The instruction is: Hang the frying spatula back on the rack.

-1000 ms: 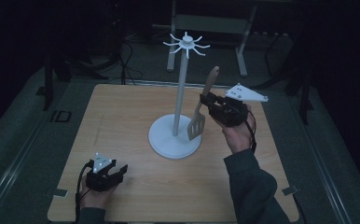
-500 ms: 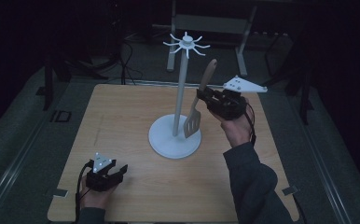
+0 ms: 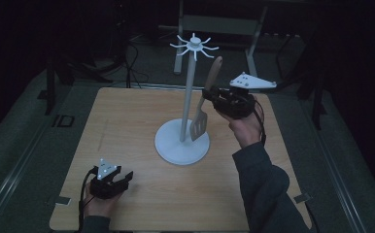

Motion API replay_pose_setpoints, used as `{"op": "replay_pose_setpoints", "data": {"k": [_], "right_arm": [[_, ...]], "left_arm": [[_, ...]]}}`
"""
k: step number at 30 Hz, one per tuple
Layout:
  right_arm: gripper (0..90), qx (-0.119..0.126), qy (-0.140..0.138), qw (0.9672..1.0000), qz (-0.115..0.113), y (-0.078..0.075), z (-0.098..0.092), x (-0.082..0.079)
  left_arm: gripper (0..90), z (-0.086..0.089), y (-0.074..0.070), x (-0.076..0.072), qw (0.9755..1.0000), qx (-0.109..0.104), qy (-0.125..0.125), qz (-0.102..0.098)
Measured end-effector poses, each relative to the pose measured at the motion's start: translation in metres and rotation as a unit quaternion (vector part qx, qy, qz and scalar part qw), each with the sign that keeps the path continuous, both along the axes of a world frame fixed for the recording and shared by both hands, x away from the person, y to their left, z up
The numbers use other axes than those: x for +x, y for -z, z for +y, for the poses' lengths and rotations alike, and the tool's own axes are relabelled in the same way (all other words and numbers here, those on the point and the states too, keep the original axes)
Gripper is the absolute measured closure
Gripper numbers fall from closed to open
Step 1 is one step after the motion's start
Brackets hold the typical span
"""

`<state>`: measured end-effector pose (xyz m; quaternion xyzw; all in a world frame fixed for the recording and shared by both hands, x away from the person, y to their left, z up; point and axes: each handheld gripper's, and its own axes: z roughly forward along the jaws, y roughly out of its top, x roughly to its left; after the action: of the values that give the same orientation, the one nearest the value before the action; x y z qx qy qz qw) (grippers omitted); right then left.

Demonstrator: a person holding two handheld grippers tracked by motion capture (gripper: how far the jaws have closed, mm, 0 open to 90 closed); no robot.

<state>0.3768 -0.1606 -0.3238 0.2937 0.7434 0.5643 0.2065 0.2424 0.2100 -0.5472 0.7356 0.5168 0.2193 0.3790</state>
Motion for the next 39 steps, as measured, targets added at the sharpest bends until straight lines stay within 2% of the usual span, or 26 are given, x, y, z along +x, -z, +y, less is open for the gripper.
{"op": "replay_pose_setpoints", "data": {"k": [13,39], "right_arm": [[74.9,-0.012,-0.001,0.9999,0.009,-0.005,0.008,0.007],[74.9,-0.013,-0.001,0.9997,0.019,-0.008,0.021,0.017]], "left_arm": [[46.9,0.0,0.0,0.0,1.0,-0.002,-0.002,-0.001],[46.9,0.002,0.0,0.001,1.0,-0.004,-0.003,0.001]]}}
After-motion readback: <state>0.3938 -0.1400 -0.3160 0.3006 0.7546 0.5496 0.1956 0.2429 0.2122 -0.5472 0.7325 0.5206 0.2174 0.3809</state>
